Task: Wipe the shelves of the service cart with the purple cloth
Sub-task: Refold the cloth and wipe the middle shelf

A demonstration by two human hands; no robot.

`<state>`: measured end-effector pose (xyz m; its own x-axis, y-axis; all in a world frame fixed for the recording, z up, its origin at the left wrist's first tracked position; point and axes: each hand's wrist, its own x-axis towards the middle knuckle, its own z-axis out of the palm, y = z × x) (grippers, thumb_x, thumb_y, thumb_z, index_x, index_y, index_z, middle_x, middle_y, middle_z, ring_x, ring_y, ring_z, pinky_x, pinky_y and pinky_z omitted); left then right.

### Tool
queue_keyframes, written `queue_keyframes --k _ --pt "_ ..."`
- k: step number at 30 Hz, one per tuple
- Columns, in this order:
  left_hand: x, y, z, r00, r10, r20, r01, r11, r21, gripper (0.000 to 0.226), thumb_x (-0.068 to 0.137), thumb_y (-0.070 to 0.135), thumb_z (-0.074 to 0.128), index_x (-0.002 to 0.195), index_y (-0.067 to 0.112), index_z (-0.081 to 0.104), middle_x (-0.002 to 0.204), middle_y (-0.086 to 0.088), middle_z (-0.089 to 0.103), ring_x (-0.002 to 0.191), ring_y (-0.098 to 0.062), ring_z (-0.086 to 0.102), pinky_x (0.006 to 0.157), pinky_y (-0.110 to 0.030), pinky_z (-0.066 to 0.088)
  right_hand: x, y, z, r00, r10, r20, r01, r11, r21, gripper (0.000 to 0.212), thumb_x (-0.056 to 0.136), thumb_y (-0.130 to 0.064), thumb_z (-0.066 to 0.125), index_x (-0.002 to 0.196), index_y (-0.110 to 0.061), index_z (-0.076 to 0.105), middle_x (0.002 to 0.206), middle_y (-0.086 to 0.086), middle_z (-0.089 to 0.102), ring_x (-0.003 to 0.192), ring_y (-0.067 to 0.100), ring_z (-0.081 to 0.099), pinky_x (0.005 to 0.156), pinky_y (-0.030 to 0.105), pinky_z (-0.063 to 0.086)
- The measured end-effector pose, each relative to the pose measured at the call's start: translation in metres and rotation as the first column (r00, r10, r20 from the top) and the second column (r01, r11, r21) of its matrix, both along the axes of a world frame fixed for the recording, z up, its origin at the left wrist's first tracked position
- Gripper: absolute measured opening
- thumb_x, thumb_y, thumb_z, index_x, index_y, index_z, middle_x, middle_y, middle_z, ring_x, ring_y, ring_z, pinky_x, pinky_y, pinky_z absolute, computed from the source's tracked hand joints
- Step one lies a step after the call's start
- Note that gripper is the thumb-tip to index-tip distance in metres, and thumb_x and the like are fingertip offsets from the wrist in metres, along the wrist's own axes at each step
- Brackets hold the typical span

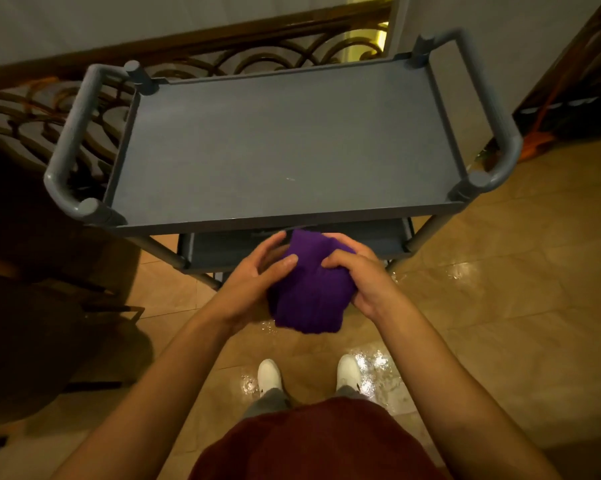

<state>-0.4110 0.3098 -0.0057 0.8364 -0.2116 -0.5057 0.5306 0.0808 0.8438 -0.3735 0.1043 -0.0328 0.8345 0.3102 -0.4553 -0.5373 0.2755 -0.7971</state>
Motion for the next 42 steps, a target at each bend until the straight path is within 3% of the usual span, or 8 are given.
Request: queue_keyframes --k 3,6,13,19,22,30,37,42 --pt "0.017 0.009 -0.005 0.988 -0.15 0.028 0.148 0.988 0.05 0.042 0.085 0.044 0.077 0.124 0.04 0.065 0.12 0.004 0.073 0.111 -0.02 0.07 0.088 -0.038 0.06 0.002 0.024 0.003 0.999 0.002 0.043 0.002 0.997 -0.083 0.035 0.068 -0.012 0.077 0.098 -0.03 0.076 0.096 -0.001 0.078 0.091 0.017 0.073 0.076 0.033 0.06" --pt "0.024 0.022 -0.019 0.997 -0.029 0.073 0.018 0.989 0.147 0.023 0.092 0.028 0.07 0.114 0.034 0.071 0.11 0.003 0.077 0.103 -0.015 0.072 0.088 -0.037 0.058 -0.005 0.046 -0.006 0.977 -0.208 0.045 0.21 0.975 -0.07 0.034 0.073 -0.025 0.081 0.107 -0.026 0.074 0.107 0.001 0.077 0.098 0.015 0.073 0.076 0.024 0.058" --pt "0.019 0.025 -0.051 0.99 0.03 -0.14 -0.046 0.992 -0.117 0.022 0.094 0.015 0.065 0.115 0.019 0.07 0.107 0.0 0.078 0.099 -0.014 0.075 0.075 -0.027 0.06 -0.06 0.057 -0.066 0.923 -0.272 -0.271 0.343 0.901 0.266 0.071 0.067 -0.05 0.09 0.126 -0.016 0.07 0.131 0.013 0.07 0.122 0.027 0.067 0.09 0.039 0.059" --pt "0.036 0.012 -0.096 0.978 -0.115 0.172 0.037 0.914 0.404 0.028 0.1 0.022 0.059 0.125 0.01 0.065 0.115 -0.009 0.072 0.105 -0.021 0.068 0.096 -0.043 0.054 -0.038 0.072 -0.104 0.917 -0.288 -0.275 0.32 0.944 0.078 0.044 0.066 -0.013 0.088 0.109 -0.018 0.078 0.114 0.012 0.077 0.104 0.025 0.075 0.08 0.033 0.061" --pt "0.061 0.01 -0.142 0.97 -0.152 0.191 0.033 0.857 0.514 0.034 0.099 0.028 0.061 0.125 0.007 0.065 0.115 -0.012 0.071 0.106 -0.024 0.067 0.096 -0.048 0.053 -0.01 0.071 -0.147 0.91 -0.319 -0.264 0.318 0.947 -0.05 0.052 0.061 -0.021 0.088 0.112 -0.017 0.074 0.105 0.009 0.08 0.096 0.025 0.077 0.074 0.033 0.061" --pt "0.131 0.023 -0.28 0.957 -0.024 0.289 -0.071 0.948 0.311 0.016 0.097 0.021 0.064 0.112 0.015 0.067 0.105 -0.006 0.074 0.095 -0.013 0.071 0.091 -0.035 0.056 0.073 0.044 -0.271 0.963 -0.269 0.009 0.266 0.946 -0.183 0.05 0.073 -0.032 0.084 0.119 -0.021 0.07 0.109 0.003 0.079 0.099 0.019 0.076 0.077 0.031 0.06" --pt "0.181 0.038 -0.367 0.957 0.129 0.261 -0.141 0.99 0.029 0.016 0.095 0.019 0.065 0.11 0.019 0.068 0.12 -0.013 0.072 0.117 -0.029 0.066 0.105 -0.045 0.05 0.126 0.065 -0.349 0.954 -0.26 0.148 0.258 0.966 0.031 0.018 0.089 -0.009 0.069 0.106 -0.011 0.074 0.097 0.009 0.08 0.087 0.019 0.077 0.074 0.029 0.061" --pt "0.192 0.055 -0.404 0.915 -0.011 0.403 -0.001 1.0 0.031 0.034 0.075 0.033 0.078 0.105 0.018 0.074 0.108 -0.002 0.079 0.102 -0.013 0.073 0.089 -0.028 0.058 0.144 0.08 -0.382 0.948 -0.206 0.242 0.172 0.973 0.154 0.02 0.075 -0.02 0.075 0.091 -0.011 0.082 0.093 0.014 0.08 0.081 0.021 0.078 0.069 0.03 0.062"
